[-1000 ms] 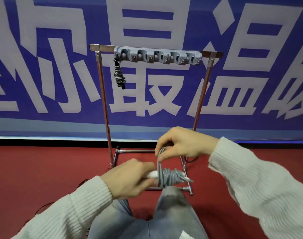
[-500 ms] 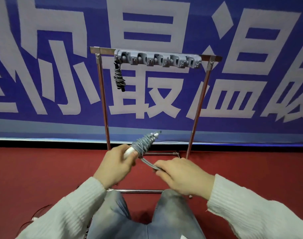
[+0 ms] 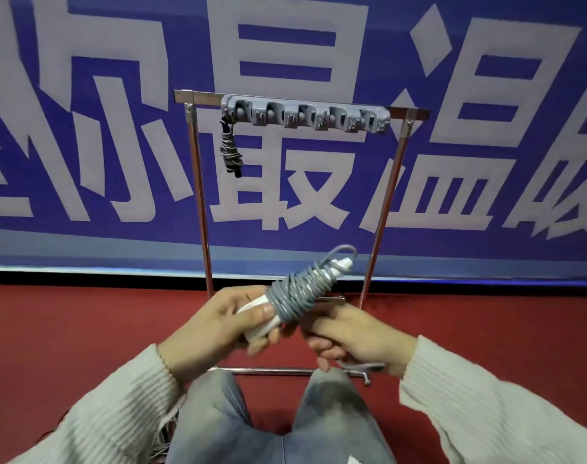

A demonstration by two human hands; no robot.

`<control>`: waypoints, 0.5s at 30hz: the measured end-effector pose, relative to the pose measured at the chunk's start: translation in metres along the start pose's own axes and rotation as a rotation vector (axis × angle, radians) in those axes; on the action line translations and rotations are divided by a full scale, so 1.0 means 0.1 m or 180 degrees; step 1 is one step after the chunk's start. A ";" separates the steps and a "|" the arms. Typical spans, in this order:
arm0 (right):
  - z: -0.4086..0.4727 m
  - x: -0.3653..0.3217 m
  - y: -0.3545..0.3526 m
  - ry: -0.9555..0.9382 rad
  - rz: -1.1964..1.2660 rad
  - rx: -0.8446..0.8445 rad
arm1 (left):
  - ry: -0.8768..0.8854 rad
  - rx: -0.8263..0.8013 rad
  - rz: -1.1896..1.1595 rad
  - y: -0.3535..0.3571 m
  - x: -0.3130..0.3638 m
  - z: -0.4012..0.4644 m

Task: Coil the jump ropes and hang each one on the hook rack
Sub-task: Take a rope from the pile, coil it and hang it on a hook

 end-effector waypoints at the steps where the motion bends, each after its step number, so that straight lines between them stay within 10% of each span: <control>1: -0.01 0.02 0.05 0.0003 -0.0072 0.0023 | -0.0074 0.0258 -0.0029 -0.07 -0.03 0.02; 9: -0.17 -0.25 0.22 -0.0341 -0.5042 0.0318 | -0.0589 0.1024 0.3251 -0.17 -0.40 0.14; 15: -0.05 -0.48 0.10 -0.0171 -0.4380 -0.0516 | -0.0782 -0.0138 0.4105 0.19 -0.47 0.21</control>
Point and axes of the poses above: each hand's wrist, its own z-axis towards the middle knuckle, its own y-axis out of the palm, x = y × z, the point moved 9 cm from there along z, towards the middle knuckle, and after that the axes turned 5 degrees about z, right-handed, at the moved point
